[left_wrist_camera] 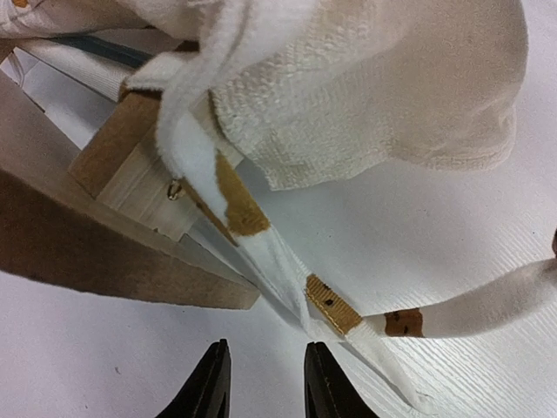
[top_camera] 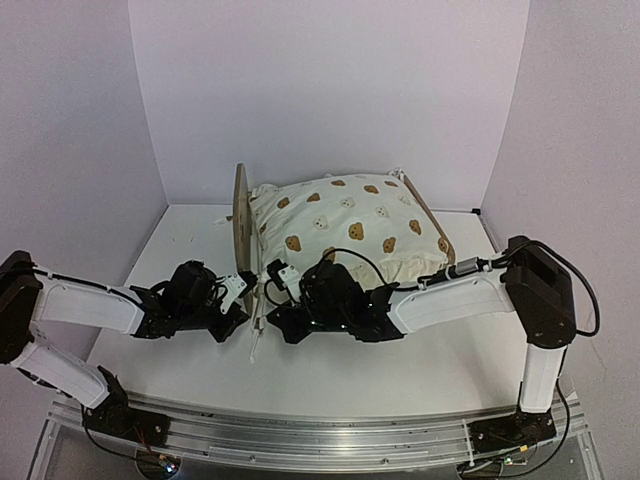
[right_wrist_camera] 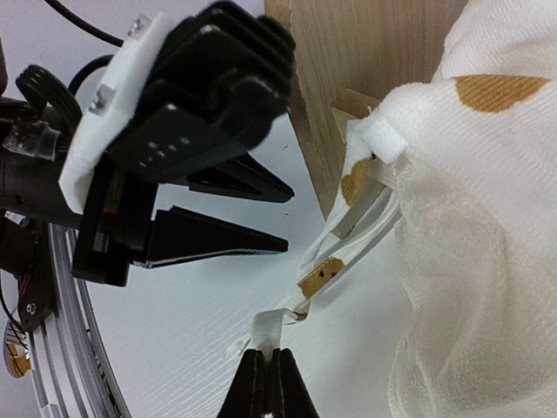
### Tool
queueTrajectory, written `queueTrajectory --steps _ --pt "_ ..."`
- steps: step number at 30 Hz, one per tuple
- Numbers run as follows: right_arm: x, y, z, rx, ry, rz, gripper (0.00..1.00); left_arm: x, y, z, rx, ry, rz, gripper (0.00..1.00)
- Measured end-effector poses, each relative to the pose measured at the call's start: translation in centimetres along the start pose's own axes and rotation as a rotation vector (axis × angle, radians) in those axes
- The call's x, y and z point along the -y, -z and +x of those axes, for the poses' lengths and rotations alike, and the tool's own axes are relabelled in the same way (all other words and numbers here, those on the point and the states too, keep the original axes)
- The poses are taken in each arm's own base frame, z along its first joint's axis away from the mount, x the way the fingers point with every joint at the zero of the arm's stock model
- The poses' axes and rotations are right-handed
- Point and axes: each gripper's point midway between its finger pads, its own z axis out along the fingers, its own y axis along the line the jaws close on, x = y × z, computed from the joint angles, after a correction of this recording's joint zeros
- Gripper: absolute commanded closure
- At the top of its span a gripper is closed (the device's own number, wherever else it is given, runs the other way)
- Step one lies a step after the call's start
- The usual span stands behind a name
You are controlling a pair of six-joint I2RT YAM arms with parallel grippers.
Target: Set up the pet bed
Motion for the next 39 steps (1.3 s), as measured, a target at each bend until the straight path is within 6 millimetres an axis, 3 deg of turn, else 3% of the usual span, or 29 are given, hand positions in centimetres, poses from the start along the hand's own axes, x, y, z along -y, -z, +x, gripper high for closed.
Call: queueTrajectory --steps 5,9,15,19,26,30,34,37,39 --pt "-0.2 0.0 -0.3 0.016 -0.01 -0.012 1.0 0.8 -0.7 0.3 -0.02 -0.017 0.018 0.63" --pt "0.0 0.0 0.5 0.004 -0.018 -0.011 1.0 1.2 -1.1 -0.1 -0.017 -0.037 0.032 0.61" --pt "0.4 0.0 1.8 -0.018 -0.022 -0.009 1.0 1.0 -2.3 0.4 -0.032 -0.08 0.012 0.77" --pt "0.4 0.0 2.1 -0.009 -0.022 -0.017 1.0 0.8 -2.8 0.7 -0.042 -0.092 -0.007 0.99" --pt "0.8 0.0 2.1 -0.006 -0.038 -0.013 1.0 0.5 -2.7 0.2 -0.063 -0.08 -0.019 1.0" --pt "0.9 -1.3 -0.5 0.04 -0.052 -0.02 1.0 0.4 -1.6 -0.8 -0.067 -0.049 -0.009 1.0" --pt "1.4 -3.5 -4.1 0.111 -0.086 -0.039 1.0 0.7 1.3 -3.3 0.015 -0.022 0.032 1.0" --pt "2.4 -5.0 -4.9 0.128 -0.115 -0.047 1.0 1.1 3.4 -5.2 0.09 -0.006 0.063 1.0" --pt "3.1 -5.8 -4.7 0.123 -0.132 -0.047 1.0 1.1 4.0 -5.3 0.097 0.004 0.074 1.0"
